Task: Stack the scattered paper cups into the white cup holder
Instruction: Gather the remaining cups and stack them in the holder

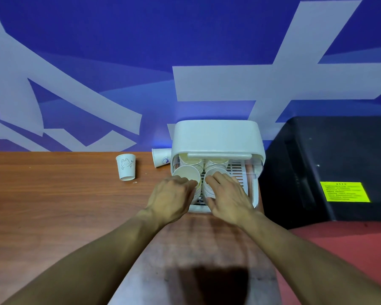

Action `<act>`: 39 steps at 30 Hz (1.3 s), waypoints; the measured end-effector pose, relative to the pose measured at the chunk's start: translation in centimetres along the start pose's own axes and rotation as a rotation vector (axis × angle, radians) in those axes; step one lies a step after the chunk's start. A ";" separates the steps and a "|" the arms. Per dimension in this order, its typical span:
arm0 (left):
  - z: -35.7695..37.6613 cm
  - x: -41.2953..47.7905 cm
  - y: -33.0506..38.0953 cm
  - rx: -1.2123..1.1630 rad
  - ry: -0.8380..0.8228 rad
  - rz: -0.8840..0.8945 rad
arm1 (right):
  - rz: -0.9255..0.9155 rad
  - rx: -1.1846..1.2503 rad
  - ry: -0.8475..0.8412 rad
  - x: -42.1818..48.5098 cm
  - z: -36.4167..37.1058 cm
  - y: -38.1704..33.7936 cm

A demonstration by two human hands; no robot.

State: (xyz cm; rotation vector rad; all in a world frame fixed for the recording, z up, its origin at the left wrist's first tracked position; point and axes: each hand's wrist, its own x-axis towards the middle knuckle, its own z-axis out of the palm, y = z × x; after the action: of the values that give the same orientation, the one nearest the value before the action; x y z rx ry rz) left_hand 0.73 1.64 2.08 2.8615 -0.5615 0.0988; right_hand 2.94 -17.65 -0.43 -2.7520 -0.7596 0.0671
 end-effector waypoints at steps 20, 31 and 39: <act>1.1 -0.2 0.9 -0.006 -0.090 -0.011 | 0.058 0.017 0.026 -0.7 0.8 -1.1; 1.6 -2.4 -0.7 -0.292 0.129 -0.101 | 0.092 0.090 0.148 -0.6 -1.2 -4.5; 0.0 -5.4 -8.7 -0.308 0.253 -0.300 | -0.104 0.049 0.242 4.3 -1.1 -12.5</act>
State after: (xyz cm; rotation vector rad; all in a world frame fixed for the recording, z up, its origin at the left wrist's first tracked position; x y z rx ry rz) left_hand -0.98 11.51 -0.31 2.5439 -0.0844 0.2907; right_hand 0.55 -5.51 4.32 -2.6056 -0.8195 -0.2596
